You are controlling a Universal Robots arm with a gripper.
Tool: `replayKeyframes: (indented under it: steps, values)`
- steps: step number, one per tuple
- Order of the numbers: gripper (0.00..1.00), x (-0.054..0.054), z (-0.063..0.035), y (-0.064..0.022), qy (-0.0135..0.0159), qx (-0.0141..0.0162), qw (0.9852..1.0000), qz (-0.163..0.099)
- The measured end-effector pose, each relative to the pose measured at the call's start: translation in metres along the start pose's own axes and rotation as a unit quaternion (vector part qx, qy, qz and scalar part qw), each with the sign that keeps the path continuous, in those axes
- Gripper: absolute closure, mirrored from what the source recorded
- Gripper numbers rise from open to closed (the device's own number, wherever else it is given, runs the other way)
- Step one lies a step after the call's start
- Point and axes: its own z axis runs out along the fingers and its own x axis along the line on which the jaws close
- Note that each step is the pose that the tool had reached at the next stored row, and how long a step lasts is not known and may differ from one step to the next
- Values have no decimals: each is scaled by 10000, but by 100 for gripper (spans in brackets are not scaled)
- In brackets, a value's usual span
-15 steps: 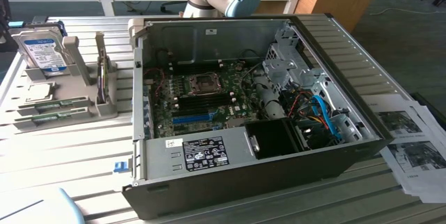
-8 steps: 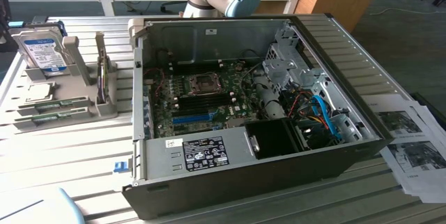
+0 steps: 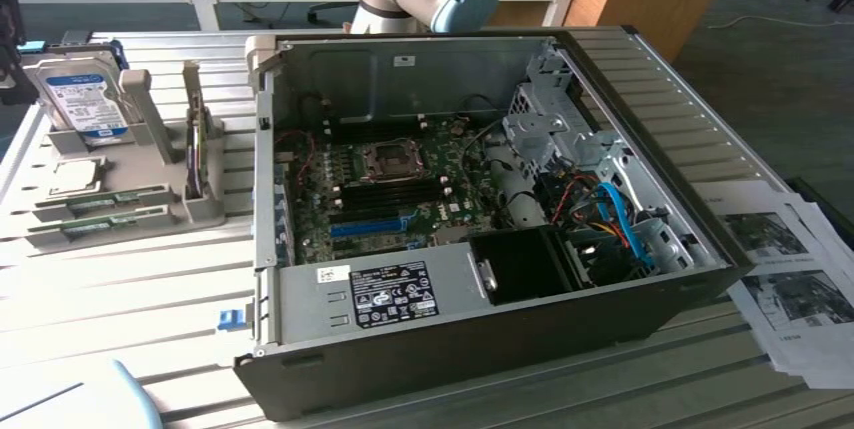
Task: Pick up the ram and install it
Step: 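Pick up the ram and move it above insertion slot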
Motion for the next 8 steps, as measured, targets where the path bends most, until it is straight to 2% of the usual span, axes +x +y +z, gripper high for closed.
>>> replayKeyframes:
  steps: [8]
  values:
    - [91, 3, 128, -5, 0, 1, 10000, 0]
